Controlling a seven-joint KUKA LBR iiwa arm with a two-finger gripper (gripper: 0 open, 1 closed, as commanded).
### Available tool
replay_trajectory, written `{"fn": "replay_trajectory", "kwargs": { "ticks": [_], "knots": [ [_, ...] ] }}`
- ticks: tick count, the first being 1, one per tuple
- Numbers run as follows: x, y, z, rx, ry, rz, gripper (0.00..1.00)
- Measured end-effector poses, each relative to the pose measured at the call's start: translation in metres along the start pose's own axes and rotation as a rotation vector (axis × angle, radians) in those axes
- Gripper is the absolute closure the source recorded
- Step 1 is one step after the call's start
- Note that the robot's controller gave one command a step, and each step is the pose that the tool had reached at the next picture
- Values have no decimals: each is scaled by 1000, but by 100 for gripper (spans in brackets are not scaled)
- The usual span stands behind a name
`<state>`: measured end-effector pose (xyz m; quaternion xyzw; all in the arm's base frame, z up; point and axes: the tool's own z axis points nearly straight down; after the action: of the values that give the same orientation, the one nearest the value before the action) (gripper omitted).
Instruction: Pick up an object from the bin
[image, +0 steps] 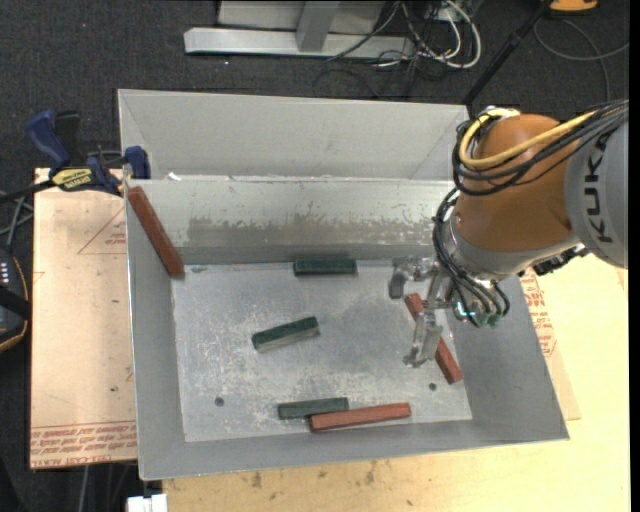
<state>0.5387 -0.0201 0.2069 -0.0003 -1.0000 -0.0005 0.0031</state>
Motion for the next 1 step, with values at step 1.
{"fn": "replay_trajectory", "kwargs": {
  "ticks": [1],
  "knots": [
    [-2, 0, -4, 0, -7, 0, 0]
  ]
}}
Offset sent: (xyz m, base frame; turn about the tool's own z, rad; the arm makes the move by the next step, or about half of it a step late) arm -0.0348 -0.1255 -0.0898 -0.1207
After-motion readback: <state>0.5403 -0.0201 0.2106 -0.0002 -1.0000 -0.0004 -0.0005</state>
